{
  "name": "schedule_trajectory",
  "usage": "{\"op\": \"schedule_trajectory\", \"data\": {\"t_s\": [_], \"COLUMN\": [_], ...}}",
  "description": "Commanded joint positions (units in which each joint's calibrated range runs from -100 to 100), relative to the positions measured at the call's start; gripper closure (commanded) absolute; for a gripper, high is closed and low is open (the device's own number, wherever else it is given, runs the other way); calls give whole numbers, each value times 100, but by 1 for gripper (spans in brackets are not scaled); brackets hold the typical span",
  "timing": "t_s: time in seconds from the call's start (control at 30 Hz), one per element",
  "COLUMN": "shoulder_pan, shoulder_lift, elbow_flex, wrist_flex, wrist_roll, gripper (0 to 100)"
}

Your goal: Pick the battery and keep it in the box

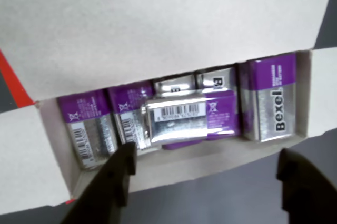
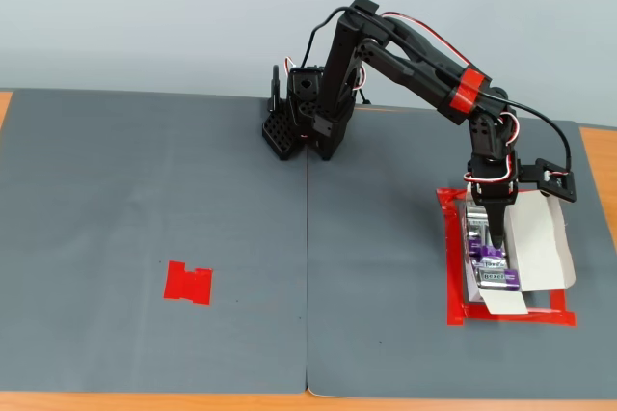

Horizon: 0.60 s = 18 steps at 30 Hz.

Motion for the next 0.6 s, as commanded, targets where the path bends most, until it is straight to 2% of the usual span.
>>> {"op": "schedule_trajectory", "data": {"t_s": [0.0,0.1,0.27,0.57], "shoulder_pan": [83,90,269,933], "shoulder_lift": [-183,-463,-963,-2218], "elbow_flex": [-334,-334,-261,137], "wrist_flex": [13,13,13,22], "wrist_roll": [-18,-13,-13,-18], "gripper": [80,89,98,98]}}
